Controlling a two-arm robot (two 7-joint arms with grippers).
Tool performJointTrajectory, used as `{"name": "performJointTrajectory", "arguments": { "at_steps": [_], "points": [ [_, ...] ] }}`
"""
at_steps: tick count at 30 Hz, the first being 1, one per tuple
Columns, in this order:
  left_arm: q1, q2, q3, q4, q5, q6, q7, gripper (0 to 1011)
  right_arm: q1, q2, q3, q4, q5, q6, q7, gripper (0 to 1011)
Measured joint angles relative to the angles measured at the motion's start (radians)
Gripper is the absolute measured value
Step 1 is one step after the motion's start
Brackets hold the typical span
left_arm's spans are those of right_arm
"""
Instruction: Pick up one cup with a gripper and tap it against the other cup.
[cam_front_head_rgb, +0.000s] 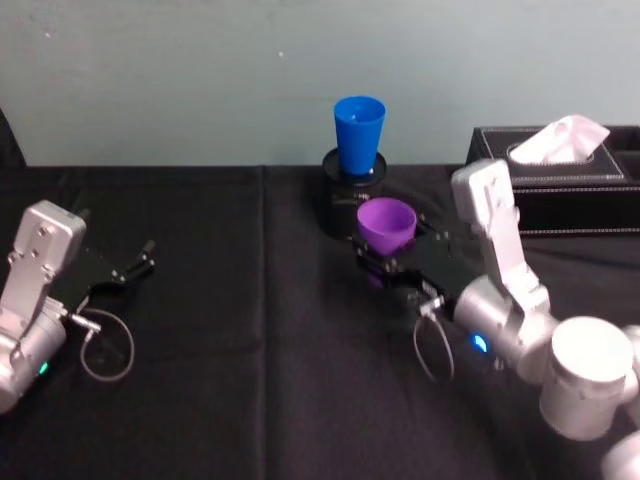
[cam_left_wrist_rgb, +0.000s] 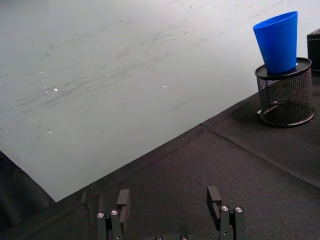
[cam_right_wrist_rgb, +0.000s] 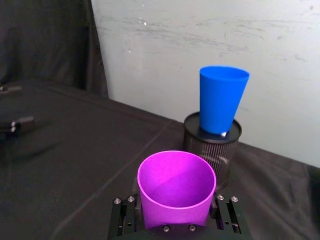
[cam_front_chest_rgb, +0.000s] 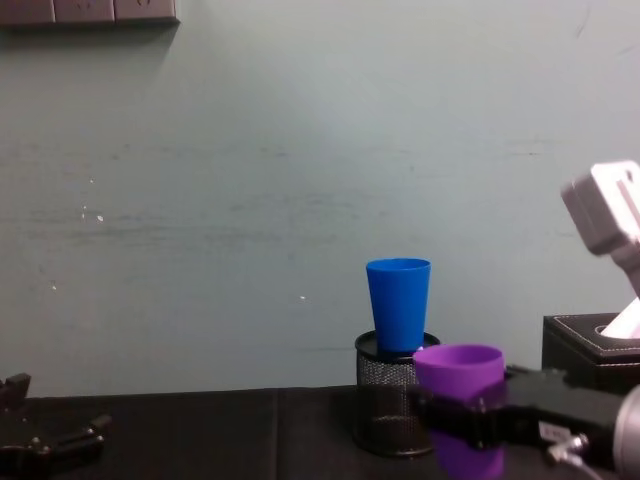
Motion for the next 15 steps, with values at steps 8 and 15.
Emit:
{"name": "performJointTrajectory", "arguments": {
  "at_steps": [8,15],
  "points": [
    [0.0,0.0,0.0,0.0,0.0,0.0,0.0,1000,-0.073,-0.013,0.005,0.01,-0.036,-0.087,-0.025,726],
    [0.0,0.0,0.0,0.0,0.0,0.0,0.0,1000,-0.089,-0.034,0.004,0.065,-0.069,-0.171,-0.028,726]
  ]
}}
